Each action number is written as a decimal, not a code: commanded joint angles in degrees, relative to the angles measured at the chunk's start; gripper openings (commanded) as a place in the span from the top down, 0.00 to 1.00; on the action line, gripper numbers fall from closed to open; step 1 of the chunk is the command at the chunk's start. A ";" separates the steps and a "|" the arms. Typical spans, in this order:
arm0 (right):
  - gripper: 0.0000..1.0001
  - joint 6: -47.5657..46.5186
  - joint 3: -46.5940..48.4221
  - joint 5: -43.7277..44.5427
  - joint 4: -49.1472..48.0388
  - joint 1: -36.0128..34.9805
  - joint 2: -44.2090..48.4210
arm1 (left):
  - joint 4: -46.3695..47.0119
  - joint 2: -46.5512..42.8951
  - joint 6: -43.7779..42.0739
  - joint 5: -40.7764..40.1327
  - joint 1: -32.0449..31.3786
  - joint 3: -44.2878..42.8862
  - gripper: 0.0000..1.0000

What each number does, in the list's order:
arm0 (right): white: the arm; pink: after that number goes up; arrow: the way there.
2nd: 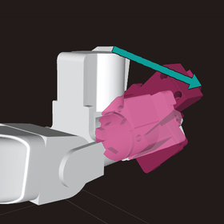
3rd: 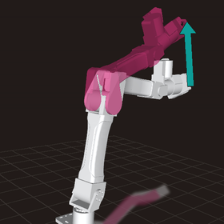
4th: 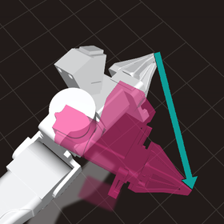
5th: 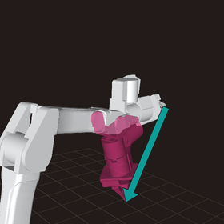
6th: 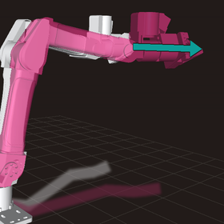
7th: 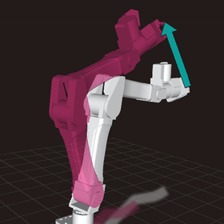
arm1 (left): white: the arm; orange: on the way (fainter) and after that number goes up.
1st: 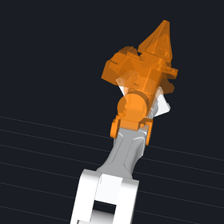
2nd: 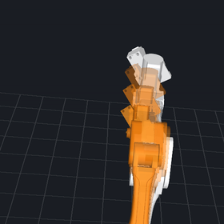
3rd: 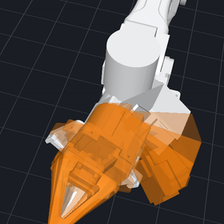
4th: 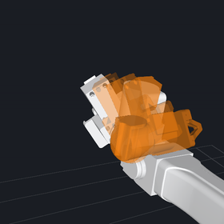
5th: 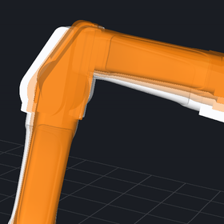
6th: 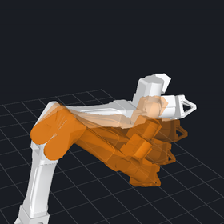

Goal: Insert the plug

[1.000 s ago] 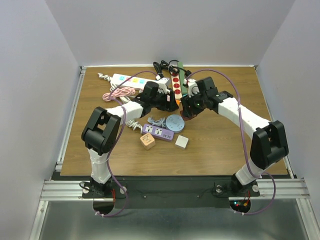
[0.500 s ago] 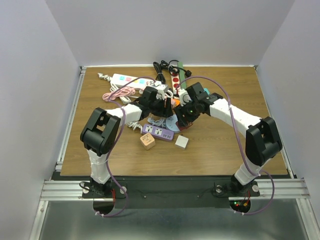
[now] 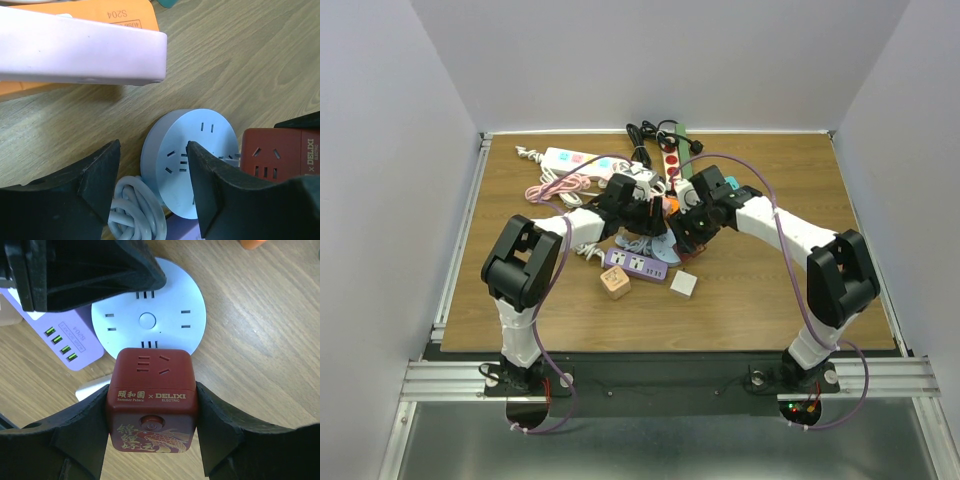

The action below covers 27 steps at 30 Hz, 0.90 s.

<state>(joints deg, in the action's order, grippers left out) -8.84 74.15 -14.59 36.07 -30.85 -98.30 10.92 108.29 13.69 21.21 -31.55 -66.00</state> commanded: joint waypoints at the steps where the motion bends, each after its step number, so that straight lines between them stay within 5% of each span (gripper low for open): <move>1: 1.00 -1.18 3.37 0.35 -0.30 -0.61 -0.75 | 0.33 0.78 -1.21 1.64 -0.53 -1.24 0.35; 27: 1.00 -1.53 2.31 2.20 -0.39 -2.81 -3.20 | -2.13 1.93 -1.83 1.29 -0.79 -2.73 0.45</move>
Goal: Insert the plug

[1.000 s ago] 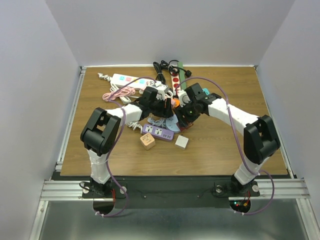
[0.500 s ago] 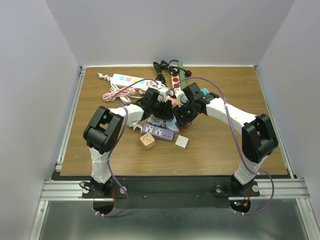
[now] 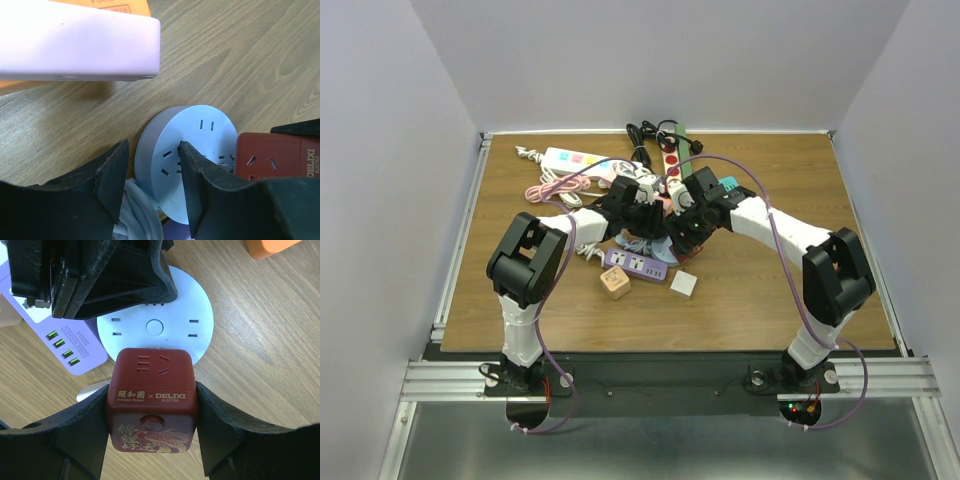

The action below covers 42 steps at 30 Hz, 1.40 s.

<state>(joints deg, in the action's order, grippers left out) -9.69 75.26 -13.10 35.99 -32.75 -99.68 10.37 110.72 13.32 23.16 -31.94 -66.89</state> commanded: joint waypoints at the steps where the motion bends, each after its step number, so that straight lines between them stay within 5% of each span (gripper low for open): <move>1: 1.00 -0.85 1.46 1.06 -0.22 -0.91 -2.18 | -1.58 -0.50 -1.46 -0.74 -0.40 -1.84 0.45; 13: 1.00 -1.56 3.49 4.13 -0.30 -1.17 -6.05 | -1.67 0.20 -1.02 -1.18 -0.31 -2.01 0.47; 25: 1.00 2.40 -5.56 9.41 -4.96 -1.44 -1.57 | -1.76 0.38 -0.31 -1.18 -0.05 -2.19 0.50; 42: 1.00 7.76 -14.88 5.72 -12.17 -1.52 -0.61 | -1.41 0.55 0.39 -0.66 0.74 -2.01 0.51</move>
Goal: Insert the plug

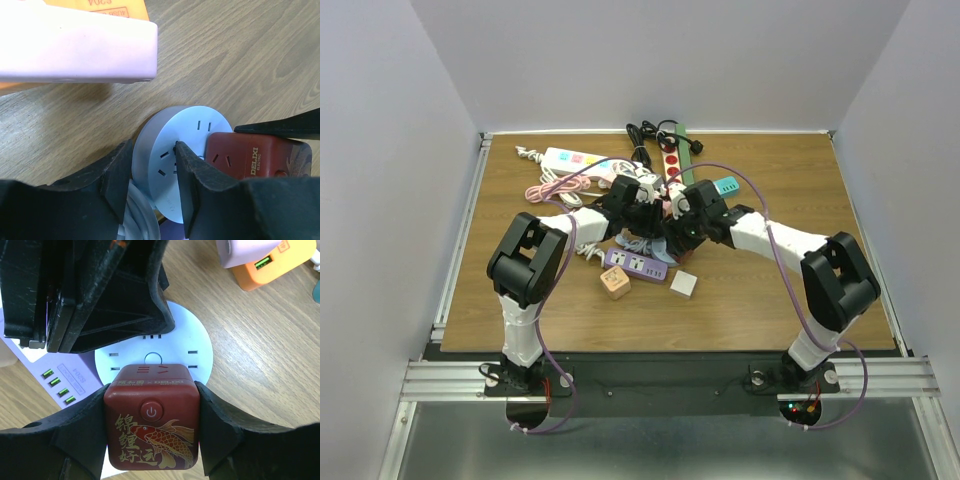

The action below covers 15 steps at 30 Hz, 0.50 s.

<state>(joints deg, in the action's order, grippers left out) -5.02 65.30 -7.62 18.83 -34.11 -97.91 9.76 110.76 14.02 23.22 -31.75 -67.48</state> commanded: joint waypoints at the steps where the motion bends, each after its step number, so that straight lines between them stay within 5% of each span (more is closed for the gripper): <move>1: 1.00 3.78 -5.18 0.41 4.73 -0.26 -2.20 | -0.79 0.51 -0.22 -0.81 0.55 -1.42 0.51; 15: 1.00 13.71 -10.63 0.67 0.52 -4.03 -1.41 | 0.17 1.83 1.10 1.91 3.18 -2.30 0.55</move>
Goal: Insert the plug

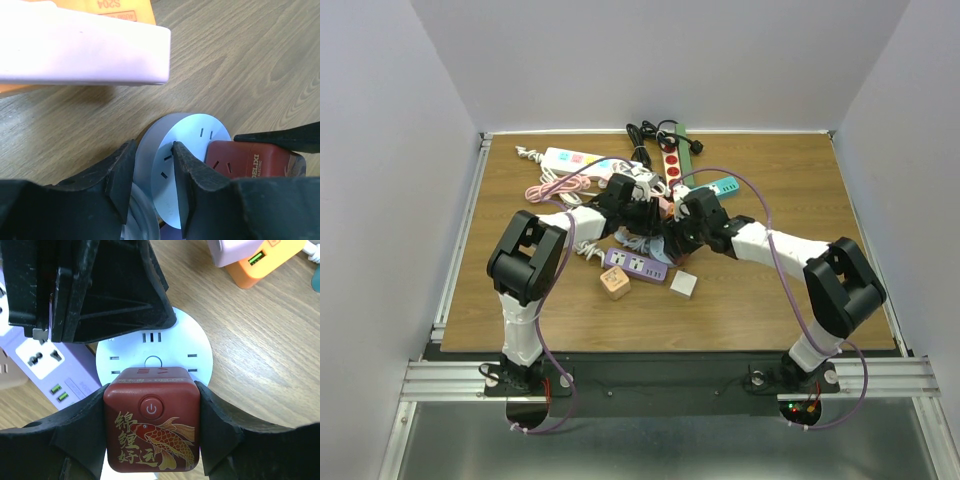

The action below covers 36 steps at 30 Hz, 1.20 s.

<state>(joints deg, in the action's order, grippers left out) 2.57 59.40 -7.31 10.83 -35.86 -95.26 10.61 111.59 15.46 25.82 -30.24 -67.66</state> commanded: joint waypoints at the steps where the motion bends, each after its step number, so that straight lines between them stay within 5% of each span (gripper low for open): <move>1: 1.00 6.57 -4.73 1.93 8.24 -2.55 -4.40 | -0.59 1.00 -0.26 -0.60 1.67 -2.13 0.55; 36: 1.00 27.05 -15.10 13.20 3.93 -16.61 -8.44 | 0.81 2.67 1.94 2.21 1.85 -1.42 0.64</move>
<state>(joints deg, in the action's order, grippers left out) 23.22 50.48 13.69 -3.99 -48.82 -94.89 11.81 113.99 17.28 27.81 -28.73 -67.99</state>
